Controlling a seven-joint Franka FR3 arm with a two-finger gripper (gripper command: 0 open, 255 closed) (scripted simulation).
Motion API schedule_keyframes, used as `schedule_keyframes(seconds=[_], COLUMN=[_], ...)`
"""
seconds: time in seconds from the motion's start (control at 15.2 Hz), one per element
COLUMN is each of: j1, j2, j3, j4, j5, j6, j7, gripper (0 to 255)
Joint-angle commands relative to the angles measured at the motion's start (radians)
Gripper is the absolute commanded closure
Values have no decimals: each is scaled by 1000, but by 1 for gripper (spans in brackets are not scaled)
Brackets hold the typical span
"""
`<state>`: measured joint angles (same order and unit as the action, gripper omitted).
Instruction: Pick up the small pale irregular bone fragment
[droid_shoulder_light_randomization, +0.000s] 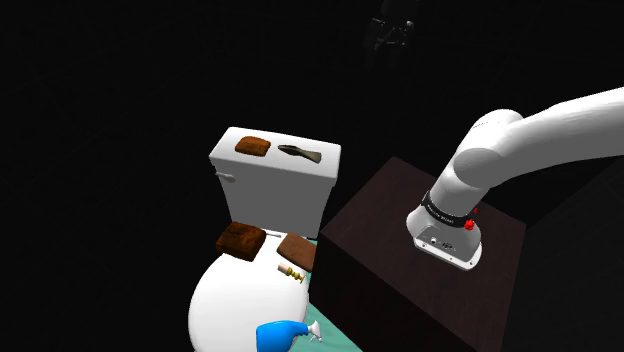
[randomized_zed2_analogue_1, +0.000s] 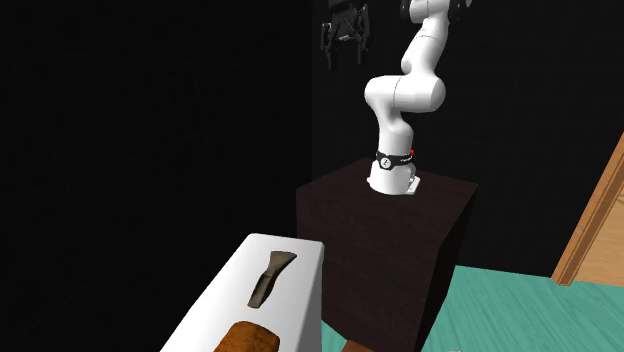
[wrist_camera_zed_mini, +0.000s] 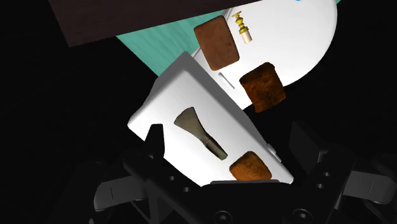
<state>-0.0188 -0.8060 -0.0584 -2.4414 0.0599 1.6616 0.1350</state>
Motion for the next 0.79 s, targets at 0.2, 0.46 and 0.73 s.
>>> schedule_keyframes(seconds=[0.2,0.46,0.73], j1=[14,33,52], j2=[70,184,319], j3=[-16,-36,-54], j4=[-39,-72,-82], j5=[-17,-37,-50], j6=[101,238,373], j7=[-62,-142,-220], gripper=[0,0,0])
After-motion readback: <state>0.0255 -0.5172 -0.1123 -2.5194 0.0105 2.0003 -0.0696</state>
